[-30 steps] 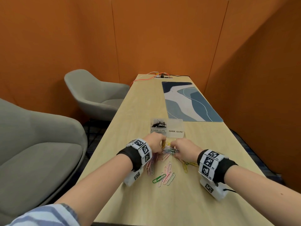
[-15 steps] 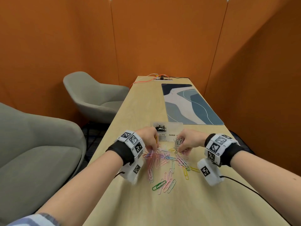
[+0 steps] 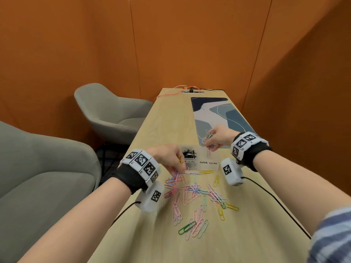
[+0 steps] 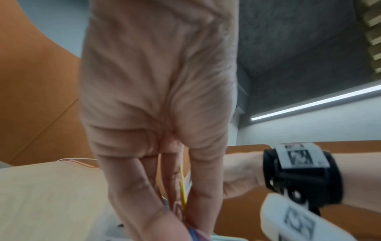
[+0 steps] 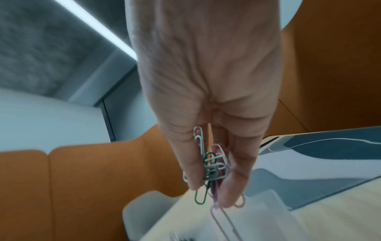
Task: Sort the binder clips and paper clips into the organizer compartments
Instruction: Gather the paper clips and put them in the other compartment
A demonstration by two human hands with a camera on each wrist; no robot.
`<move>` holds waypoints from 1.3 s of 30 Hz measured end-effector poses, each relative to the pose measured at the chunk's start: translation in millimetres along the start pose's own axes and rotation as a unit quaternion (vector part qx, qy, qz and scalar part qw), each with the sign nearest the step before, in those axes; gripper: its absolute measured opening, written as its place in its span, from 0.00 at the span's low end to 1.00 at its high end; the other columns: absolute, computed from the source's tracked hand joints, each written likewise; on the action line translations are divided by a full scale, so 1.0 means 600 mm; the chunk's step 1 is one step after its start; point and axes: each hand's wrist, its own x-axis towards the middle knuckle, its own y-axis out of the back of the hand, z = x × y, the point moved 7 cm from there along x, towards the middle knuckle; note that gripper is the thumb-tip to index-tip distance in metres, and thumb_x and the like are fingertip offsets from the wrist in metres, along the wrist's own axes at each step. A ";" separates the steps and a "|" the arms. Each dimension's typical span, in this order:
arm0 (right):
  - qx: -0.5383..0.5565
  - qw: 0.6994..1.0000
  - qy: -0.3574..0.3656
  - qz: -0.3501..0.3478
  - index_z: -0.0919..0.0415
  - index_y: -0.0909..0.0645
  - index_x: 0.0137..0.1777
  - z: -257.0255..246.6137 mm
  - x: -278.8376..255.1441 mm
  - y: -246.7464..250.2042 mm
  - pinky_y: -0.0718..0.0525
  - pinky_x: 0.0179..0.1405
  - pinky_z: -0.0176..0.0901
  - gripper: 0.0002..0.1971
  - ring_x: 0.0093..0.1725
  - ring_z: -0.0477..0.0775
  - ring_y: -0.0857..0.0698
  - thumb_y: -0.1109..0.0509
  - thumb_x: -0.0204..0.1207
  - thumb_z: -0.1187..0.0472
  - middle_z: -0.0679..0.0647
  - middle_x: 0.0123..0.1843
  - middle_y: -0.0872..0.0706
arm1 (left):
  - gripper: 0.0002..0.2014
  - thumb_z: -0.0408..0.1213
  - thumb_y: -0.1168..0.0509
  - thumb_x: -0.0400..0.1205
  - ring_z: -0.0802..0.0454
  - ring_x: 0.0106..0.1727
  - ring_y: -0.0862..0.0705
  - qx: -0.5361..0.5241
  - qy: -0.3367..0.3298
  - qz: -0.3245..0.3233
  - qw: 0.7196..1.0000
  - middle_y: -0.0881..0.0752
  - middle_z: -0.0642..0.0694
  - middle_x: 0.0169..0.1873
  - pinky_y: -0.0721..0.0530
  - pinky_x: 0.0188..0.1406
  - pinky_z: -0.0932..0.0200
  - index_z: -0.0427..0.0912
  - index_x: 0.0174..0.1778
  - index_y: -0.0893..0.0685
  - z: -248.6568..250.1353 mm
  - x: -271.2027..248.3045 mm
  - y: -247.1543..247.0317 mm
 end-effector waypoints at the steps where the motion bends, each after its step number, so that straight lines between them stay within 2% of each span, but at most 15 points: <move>1: -0.035 0.999 -0.007 0.004 0.72 0.18 0.58 0.009 0.004 -0.008 0.09 0.42 0.45 0.15 0.39 0.57 0.12 0.25 0.71 0.71 0.65 0.47 0.12 | 0.08 0.22 0.29 0.74 0.61 0.18 0.15 -0.004 -0.003 0.001 1.000 0.14 0.52 0.17 0.13 0.27 0.71 0.39 0.36 0.16 0.003 0.000 0.003; 4: -0.080 0.996 -0.020 -0.017 0.75 0.16 0.52 0.031 0.006 -0.031 0.11 0.55 0.57 0.11 0.40 0.60 0.13 0.26 0.70 0.73 0.66 0.42 0.11 | 0.08 0.22 0.27 0.73 0.59 0.20 0.15 -0.017 -0.012 0.004 1.000 0.13 0.49 0.22 0.12 0.30 0.70 0.39 0.35 0.16 0.018 0.003 0.014; 6: -0.096 0.995 -0.005 -0.028 0.68 0.15 0.51 0.033 0.003 -0.035 0.12 0.56 0.56 0.10 0.39 0.58 0.13 0.26 0.69 0.73 0.64 0.43 0.11 | 0.07 0.23 0.26 0.73 0.57 0.24 0.14 -0.022 -0.015 0.005 1.000 0.12 0.44 0.29 0.11 0.34 0.69 0.39 0.36 0.15 0.031 0.010 0.020; 9: -0.102 0.994 0.027 0.003 0.63 0.15 0.56 0.026 -0.008 -0.017 0.12 0.56 0.50 0.13 0.42 0.56 0.12 0.32 0.74 0.72 0.65 0.53 0.12 | 0.06 0.24 0.26 0.73 0.58 0.25 0.14 -0.027 -0.015 0.023 0.999 0.13 0.44 0.30 0.11 0.37 0.68 0.39 0.37 0.15 0.055 0.026 0.032; 11: -0.085 0.994 0.045 0.043 0.61 0.15 0.54 0.029 -0.020 0.002 0.11 0.52 0.47 0.14 0.44 0.56 0.13 0.38 0.77 0.73 0.65 0.56 0.14 | 0.05 0.26 0.26 0.74 0.59 0.24 0.14 -0.030 -0.015 0.033 0.999 0.12 0.44 0.31 0.12 0.36 0.69 0.38 0.38 0.14 0.074 0.042 0.040; 15: -0.074 0.990 0.055 0.111 0.59 0.15 0.51 0.060 -0.052 0.034 0.14 0.39 0.38 0.17 0.48 0.56 0.14 0.44 0.77 0.74 0.63 0.61 0.16 | 0.03 0.27 0.26 0.74 0.57 0.26 0.14 -0.045 -0.021 0.070 0.996 0.12 0.39 0.36 0.12 0.49 0.60 0.35 0.40 0.13 0.113 0.083 0.057; 18: -0.073 0.989 0.052 0.117 0.55 0.15 0.49 0.087 -0.077 0.039 0.13 0.46 0.43 0.17 0.46 0.56 0.12 0.43 0.77 0.72 0.59 0.61 0.16 | 0.07 0.23 0.28 0.75 0.59 0.19 0.15 -0.070 -0.030 0.121 0.990 0.14 0.41 0.30 0.11 0.34 0.66 0.36 0.34 0.17 0.133 0.111 0.068; 20: -0.067 0.990 0.052 0.111 0.58 0.14 0.51 0.102 -0.092 0.036 0.12 0.47 0.43 0.15 0.48 0.57 0.13 0.41 0.78 0.71 0.58 0.59 0.15 | 0.08 0.23 0.29 0.75 0.57 0.20 0.15 -0.070 -0.027 0.148 0.986 0.15 0.41 0.29 0.12 0.29 0.67 0.36 0.33 0.19 0.133 0.127 0.067; 22: -0.068 0.991 0.051 0.099 0.60 0.13 0.52 0.116 -0.100 0.029 0.12 0.47 0.43 0.14 0.51 0.57 0.13 0.40 0.79 0.71 0.58 0.58 0.14 | 0.05 0.23 0.29 0.75 0.52 0.25 0.15 -0.061 -0.018 0.171 0.983 0.15 0.41 0.29 0.11 0.33 0.62 0.34 0.37 0.18 0.125 0.142 0.062; 25: -0.072 0.993 0.050 0.083 0.58 0.14 0.49 0.128 -0.106 0.019 0.12 0.45 0.42 0.13 0.52 0.57 0.14 0.39 0.79 0.70 0.58 0.58 0.15 | 0.05 0.26 0.29 0.75 0.48 0.30 0.13 -0.043 -0.012 0.200 0.979 0.13 0.38 0.33 0.09 0.48 0.49 0.33 0.45 0.16 0.112 0.156 0.050; 28: -0.078 0.993 0.052 0.072 0.60 0.14 0.50 0.130 -0.106 0.011 0.13 0.41 0.38 0.12 0.53 0.55 0.17 0.39 0.79 0.70 0.58 0.58 0.15 | 0.04 0.30 0.30 0.77 0.42 0.38 0.10 0.001 -0.010 0.189 0.982 0.10 0.36 0.36 0.10 0.53 0.47 0.35 0.37 0.16 0.105 0.165 0.031; 30: -0.078 0.993 0.050 0.079 0.61 0.15 0.54 0.128 -0.102 0.009 0.13 0.43 0.43 0.13 0.53 0.56 0.17 0.40 0.79 0.70 0.58 0.58 0.16 | 0.04 0.30 0.28 0.75 0.38 0.47 0.09 0.038 -0.002 0.177 0.984 0.09 0.34 0.42 0.11 0.54 0.45 0.32 0.39 0.15 0.102 0.167 0.019; 32: -0.081 0.990 0.049 0.108 0.60 0.18 0.60 0.122 -0.091 0.014 0.14 0.54 0.50 0.16 0.54 0.55 0.19 0.41 0.78 0.71 0.58 0.61 0.17 | 0.09 0.29 0.26 0.72 0.39 0.46 0.10 0.081 0.011 0.158 0.984 0.10 0.36 0.42 0.11 0.54 0.45 0.28 0.45 0.12 0.101 0.170 0.008; 34: -0.070 0.988 0.054 0.128 0.59 0.22 0.63 0.111 -0.077 0.019 0.17 0.60 0.52 0.19 0.57 0.53 0.21 0.43 0.76 0.73 0.58 0.64 0.19 | 0.12 0.29 0.24 0.70 0.43 0.42 0.12 0.119 0.009 0.142 0.983 0.10 0.38 0.43 0.10 0.53 0.47 0.32 0.48 0.09 0.103 0.173 -0.001; 39: -0.080 0.989 0.054 0.113 0.60 0.23 0.66 0.084 -0.049 0.011 0.19 0.60 0.52 0.23 0.65 0.58 0.21 0.45 0.74 0.75 0.59 0.66 0.20 | 0.12 0.33 0.24 0.70 0.43 0.45 0.10 0.160 0.017 0.129 0.979 0.08 0.39 0.45 0.10 0.52 0.48 0.34 0.48 0.09 0.107 0.180 -0.006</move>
